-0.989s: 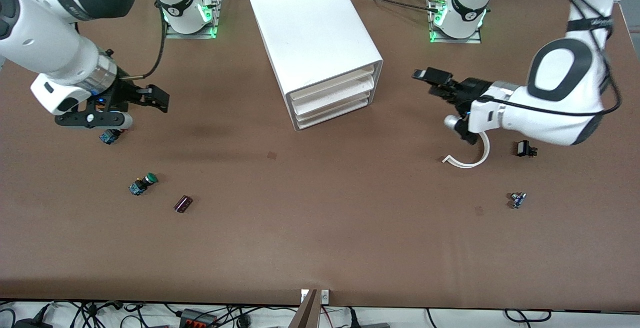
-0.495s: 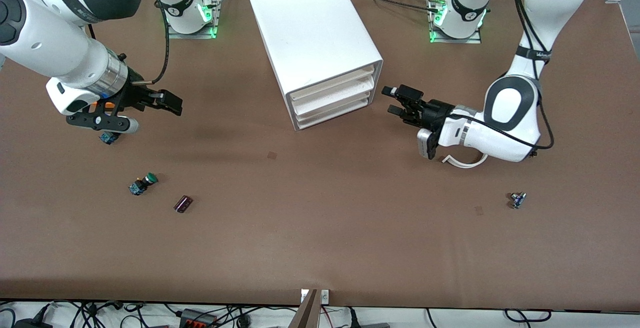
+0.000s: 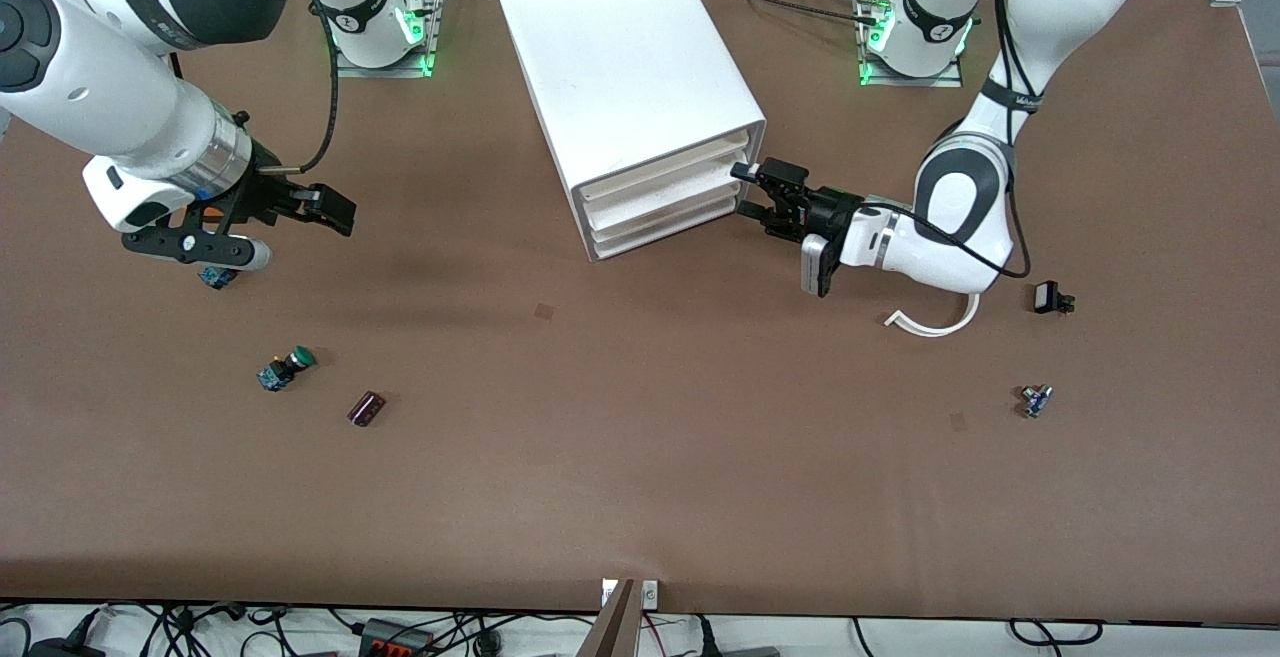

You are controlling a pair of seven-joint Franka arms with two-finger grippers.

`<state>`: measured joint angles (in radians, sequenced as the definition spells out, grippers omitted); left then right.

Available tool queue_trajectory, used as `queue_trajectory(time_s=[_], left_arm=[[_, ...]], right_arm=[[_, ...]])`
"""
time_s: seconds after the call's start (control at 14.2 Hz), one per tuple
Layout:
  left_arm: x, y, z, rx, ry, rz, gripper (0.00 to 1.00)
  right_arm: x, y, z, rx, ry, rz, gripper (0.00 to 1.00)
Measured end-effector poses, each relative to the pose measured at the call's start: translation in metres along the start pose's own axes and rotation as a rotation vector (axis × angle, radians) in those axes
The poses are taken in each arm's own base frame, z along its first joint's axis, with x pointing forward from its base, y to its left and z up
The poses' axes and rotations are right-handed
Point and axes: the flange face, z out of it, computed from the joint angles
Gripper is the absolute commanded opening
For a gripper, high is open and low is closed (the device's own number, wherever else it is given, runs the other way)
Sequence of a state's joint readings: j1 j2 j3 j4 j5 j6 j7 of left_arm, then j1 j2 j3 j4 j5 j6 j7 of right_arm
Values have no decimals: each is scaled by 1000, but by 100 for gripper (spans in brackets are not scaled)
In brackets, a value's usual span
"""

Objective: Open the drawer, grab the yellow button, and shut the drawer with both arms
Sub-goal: 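Reach the left gripper to the drawer front while the right gripper approaches, then pull the drawer open with the left gripper while the right gripper approaches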

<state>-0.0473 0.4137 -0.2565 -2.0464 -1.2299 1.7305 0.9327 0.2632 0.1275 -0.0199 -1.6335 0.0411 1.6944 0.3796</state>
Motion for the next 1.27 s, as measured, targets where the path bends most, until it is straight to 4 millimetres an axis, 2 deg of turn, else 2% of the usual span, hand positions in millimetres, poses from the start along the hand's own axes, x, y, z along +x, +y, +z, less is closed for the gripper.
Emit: queue_trajectory(time_s=[0.14, 0.28, 0.49, 0.71, 0.78, 0.99, 1.13, 1.27], left_arm=[[-6, -2, 11, -14, -9, -3, 54], [-11, -4, 17, -21, -20, -9, 54], [-17, -4, 31, -33, -45, -17, 54], [-20, -3, 37, -39, -56, -17, 50], [-20, -3, 39, -40, -58, -17, 45], [-21, -4, 40, -41, -60, -20, 20], [-21, -3, 39, -45, -58, -19, 8], [-21, -1, 39, -51, -58, -3, 7]], right_arm=[[0, 1, 0, 0, 0, 1, 100], [-1, -3, 0, 0, 0, -5, 100], [-7, -16, 0, -1, 2, -14, 100], [-13, -34, -3, 3, 13, 81, 100], [-15, -44, -5, 9, 17, 128, 100], [-20, -80, -7, 48, 5, 264, 100], [-20, -99, -4, 63, -7, 327, 100], [-21, -116, 2, 64, -13, 370, 100]])
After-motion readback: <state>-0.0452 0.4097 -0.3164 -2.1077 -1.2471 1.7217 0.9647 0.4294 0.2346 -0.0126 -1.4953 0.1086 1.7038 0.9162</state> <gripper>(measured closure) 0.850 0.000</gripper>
